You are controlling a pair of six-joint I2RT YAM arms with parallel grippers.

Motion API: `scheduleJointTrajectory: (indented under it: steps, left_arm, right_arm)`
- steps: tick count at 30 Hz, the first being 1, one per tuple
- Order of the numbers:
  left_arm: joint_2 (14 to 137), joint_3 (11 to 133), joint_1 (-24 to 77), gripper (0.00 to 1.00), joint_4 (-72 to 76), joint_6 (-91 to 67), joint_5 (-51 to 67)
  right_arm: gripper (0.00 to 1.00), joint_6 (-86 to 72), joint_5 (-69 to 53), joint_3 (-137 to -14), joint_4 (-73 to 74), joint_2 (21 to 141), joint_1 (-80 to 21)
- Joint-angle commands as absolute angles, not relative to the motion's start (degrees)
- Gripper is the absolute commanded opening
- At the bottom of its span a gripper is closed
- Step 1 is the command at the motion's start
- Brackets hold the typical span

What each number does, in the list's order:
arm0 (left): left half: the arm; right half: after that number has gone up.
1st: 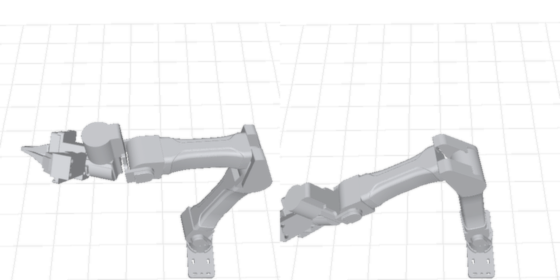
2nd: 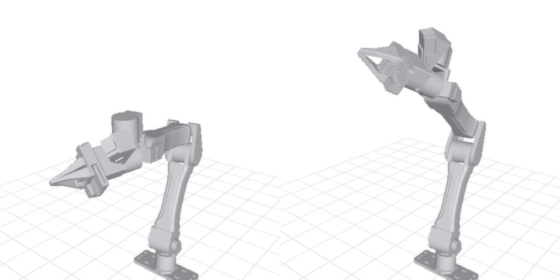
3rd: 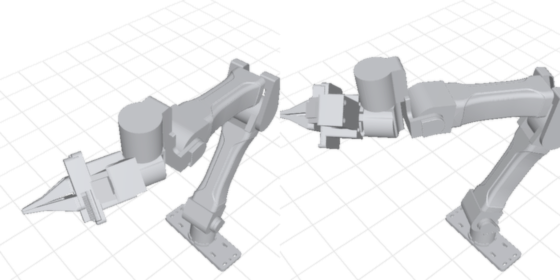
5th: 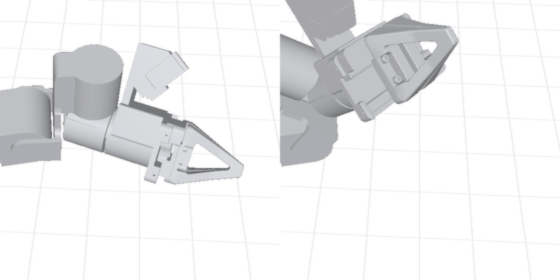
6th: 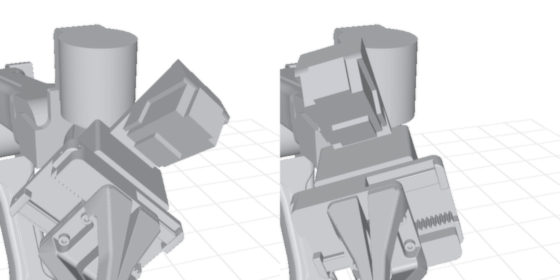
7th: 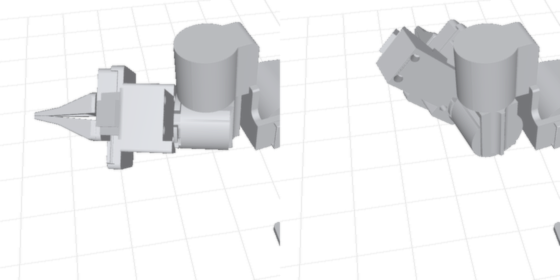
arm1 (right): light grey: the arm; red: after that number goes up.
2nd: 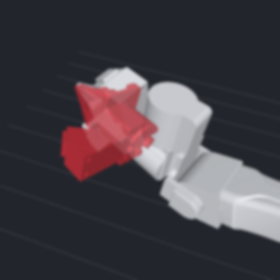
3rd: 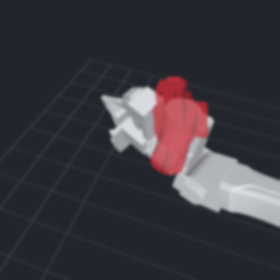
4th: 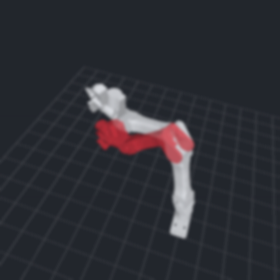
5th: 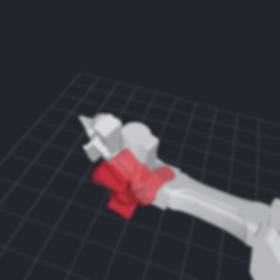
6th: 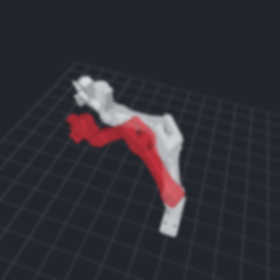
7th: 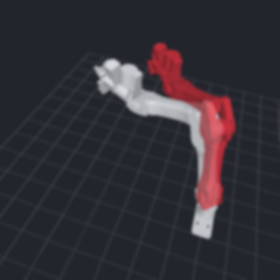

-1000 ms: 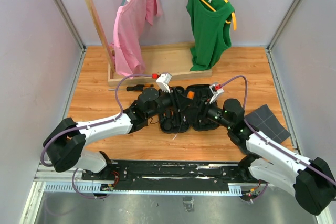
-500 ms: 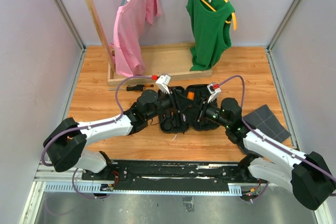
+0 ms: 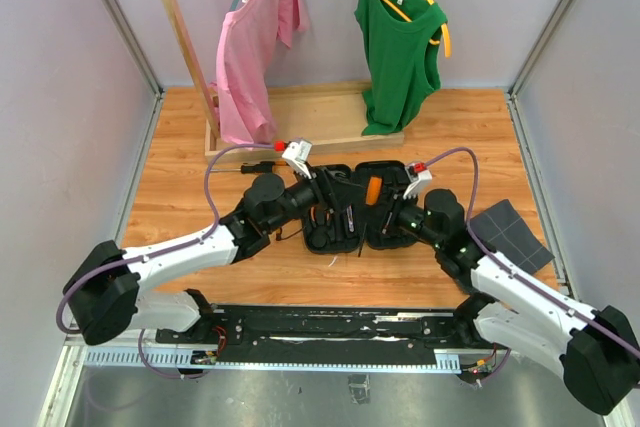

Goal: Sort the tools into containers
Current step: Pick up the screwdriver from the center of the board.

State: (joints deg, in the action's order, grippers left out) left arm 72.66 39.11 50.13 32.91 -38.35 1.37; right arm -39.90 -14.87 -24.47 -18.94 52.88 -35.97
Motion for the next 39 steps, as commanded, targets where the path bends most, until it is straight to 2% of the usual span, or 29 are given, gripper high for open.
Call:
scheduleJointTrajectory:
  steps: [1, 5, 11, 18, 24, 30, 39]
  left_arm:
    - [69.13, 37.58, 50.80, 0.64, 31.70, -34.19, 1.41]
    - [68.69, 36.50, 50.80, 0.64, 32.09, -32.29, 7.98]
    - [68.89, 35.01, 50.80, 0.63, 34.10, -30.55, 13.52]
    - [72.40, 37.32, 50.80, 0.56, 33.93, -28.87, 18.73]
    - [75.33, 39.52, 50.80, 0.44, 34.01, -30.06, 20.07]
    - [76.03, 40.60, 50.80, 0.42, 34.36, -30.26, 20.82]
    - [78.65, 43.00, 50.80, 0.17, 34.36, -31.47, 22.94]
  right_arm:
    - [0.01, -39.42, -7.51, -25.87, -13.67, 48.95, -33.00]
    - [0.02, -41.34, -5.89, -27.49, -13.65, 47.08, -31.73]
    - [0.05, -44.27, -11.25, -30.40, -16.33, 46.92, -30.81]
    - [0.06, -45.70, -15.98, -30.58, -22.11, 46.46, -30.85]
    - [0.07, -45.58, -21.13, -31.46, -23.42, 47.55, -30.85]
    - [0.06, -45.47, -22.35, -30.70, -24.15, 47.50, -30.80]
    - [0.09, -44.88, -22.54, -31.02, -24.28, 47.44, -30.84]
